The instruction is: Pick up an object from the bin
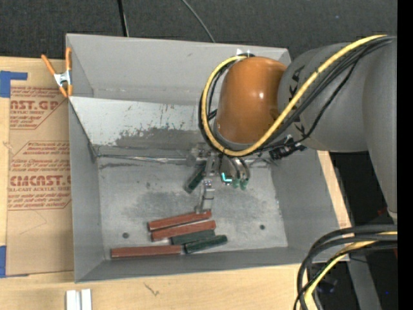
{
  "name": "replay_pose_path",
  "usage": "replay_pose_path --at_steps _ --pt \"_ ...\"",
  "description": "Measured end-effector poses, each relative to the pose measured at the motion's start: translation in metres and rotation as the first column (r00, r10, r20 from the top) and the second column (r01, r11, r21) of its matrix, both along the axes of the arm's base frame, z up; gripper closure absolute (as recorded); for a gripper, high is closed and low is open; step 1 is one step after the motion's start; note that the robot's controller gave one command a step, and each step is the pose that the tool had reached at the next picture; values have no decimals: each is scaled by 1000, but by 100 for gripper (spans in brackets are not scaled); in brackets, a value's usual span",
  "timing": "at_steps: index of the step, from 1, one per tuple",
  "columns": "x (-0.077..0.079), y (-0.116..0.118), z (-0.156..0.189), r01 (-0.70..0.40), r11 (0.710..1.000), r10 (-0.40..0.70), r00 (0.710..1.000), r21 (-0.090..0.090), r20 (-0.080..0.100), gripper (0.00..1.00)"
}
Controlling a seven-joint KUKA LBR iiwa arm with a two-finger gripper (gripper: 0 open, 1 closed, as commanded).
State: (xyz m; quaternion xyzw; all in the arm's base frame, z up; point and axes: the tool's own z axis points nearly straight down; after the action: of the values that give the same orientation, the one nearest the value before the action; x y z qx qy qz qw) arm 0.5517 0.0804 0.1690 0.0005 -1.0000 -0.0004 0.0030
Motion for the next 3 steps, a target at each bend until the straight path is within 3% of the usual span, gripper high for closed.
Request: replay_pose_path --at_steps 1,2,3 --pt "2 0 4 1 1000 -1 1000 1 7 0" --pt "-18 -4 -42 -50 999 50 999 0 14 0" --pt "-53 -8 -90 -122 993 122 993 0 7 0"
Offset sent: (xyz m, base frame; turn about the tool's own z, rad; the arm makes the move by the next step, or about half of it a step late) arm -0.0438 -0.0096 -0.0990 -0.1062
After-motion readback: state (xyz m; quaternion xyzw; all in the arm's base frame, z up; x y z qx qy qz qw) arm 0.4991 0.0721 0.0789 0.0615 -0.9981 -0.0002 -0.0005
